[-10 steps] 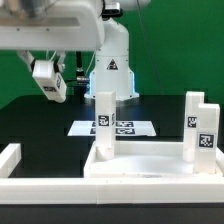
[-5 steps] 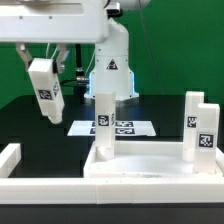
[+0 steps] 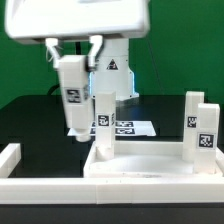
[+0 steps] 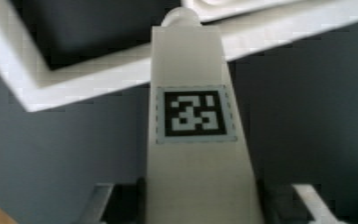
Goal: Assemble desk
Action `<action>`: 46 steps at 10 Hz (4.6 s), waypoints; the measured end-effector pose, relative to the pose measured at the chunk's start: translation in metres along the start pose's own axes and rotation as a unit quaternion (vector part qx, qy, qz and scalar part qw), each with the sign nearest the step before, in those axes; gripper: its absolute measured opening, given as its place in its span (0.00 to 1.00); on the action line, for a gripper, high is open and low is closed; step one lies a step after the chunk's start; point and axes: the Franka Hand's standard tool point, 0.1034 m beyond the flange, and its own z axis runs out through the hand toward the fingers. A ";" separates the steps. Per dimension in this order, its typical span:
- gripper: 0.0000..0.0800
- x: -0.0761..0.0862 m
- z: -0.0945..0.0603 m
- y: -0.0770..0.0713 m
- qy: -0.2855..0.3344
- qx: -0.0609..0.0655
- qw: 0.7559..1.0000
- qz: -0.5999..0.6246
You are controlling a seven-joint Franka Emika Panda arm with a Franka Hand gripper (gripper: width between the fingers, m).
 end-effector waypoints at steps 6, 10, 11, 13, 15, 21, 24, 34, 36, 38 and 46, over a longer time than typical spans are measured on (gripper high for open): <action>0.36 -0.012 0.010 0.000 0.061 -0.012 0.998 -0.019; 0.36 -0.025 0.027 -0.014 0.052 -0.012 0.998 -0.031; 0.36 -0.027 0.031 -0.013 0.049 -0.013 0.998 -0.032; 0.36 -0.030 0.034 -0.013 0.047 -0.015 0.998 -0.033; 0.36 -0.030 0.035 -0.011 0.046 -0.017 0.998 -0.034; 0.36 -0.034 0.042 -0.009 0.051 -0.021 0.998 -0.037; 0.71 -0.034 0.043 -0.009 0.050 -0.021 0.998 -0.038; 0.81 -0.022 0.030 -0.006 -0.050 0.012 0.998 -0.044; 0.81 -0.003 0.020 -0.005 -0.086 0.027 0.995 -0.037; 0.81 -0.014 0.027 -0.007 -0.178 0.036 0.983 -0.034; 0.49 -0.020 0.059 -0.007 -0.187 0.011 0.982 0.004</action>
Offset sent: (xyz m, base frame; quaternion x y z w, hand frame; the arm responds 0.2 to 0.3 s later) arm 0.0000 0.0000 0.0000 0.0000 0.0000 0.0000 1.0000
